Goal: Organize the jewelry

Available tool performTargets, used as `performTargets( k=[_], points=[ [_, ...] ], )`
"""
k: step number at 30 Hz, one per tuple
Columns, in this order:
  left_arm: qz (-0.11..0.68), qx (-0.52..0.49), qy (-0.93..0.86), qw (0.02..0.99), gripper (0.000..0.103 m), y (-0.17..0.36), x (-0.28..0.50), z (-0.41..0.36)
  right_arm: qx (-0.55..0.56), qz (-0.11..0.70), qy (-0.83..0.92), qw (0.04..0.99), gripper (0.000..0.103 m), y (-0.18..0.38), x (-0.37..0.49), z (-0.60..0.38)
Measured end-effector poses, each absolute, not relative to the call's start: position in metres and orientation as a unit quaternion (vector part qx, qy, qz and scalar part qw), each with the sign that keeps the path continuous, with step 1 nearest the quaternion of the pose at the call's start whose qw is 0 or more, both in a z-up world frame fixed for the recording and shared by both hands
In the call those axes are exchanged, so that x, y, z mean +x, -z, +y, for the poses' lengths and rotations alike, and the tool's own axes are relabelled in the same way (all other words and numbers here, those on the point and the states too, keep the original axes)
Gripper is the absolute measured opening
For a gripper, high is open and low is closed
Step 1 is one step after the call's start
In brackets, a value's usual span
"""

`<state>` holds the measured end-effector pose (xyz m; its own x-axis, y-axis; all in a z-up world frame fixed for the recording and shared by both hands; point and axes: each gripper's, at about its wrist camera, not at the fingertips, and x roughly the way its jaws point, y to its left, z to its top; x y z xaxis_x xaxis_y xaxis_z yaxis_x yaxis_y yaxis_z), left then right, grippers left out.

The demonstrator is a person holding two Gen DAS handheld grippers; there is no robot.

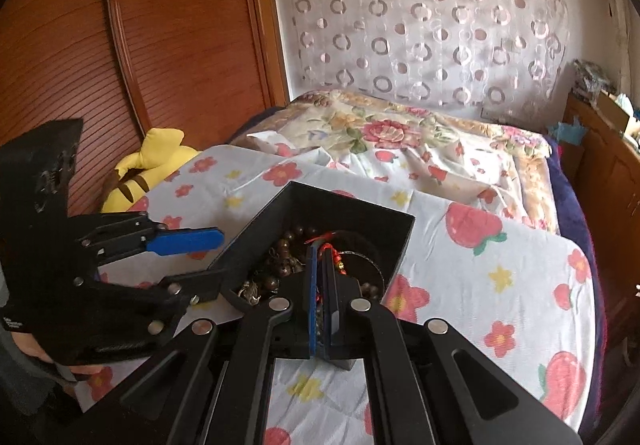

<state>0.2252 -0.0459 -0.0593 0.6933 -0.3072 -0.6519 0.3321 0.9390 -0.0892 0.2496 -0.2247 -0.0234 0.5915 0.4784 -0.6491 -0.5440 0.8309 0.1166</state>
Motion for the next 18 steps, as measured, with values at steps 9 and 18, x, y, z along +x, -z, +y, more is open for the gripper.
performTargets(
  k=[9,18],
  points=[
    [0.333,0.008,0.166,0.928,0.064,0.054,0.209,-0.037,-0.041,0.341,-0.267,0.900,0.015,0.019,0.248,-0.229],
    [0.290,0.000,0.140,0.947,0.092,0.033,0.162,-0.021,-0.019,0.299,-0.233,0.925,0.066,0.012,0.206,-0.242]
  ],
)
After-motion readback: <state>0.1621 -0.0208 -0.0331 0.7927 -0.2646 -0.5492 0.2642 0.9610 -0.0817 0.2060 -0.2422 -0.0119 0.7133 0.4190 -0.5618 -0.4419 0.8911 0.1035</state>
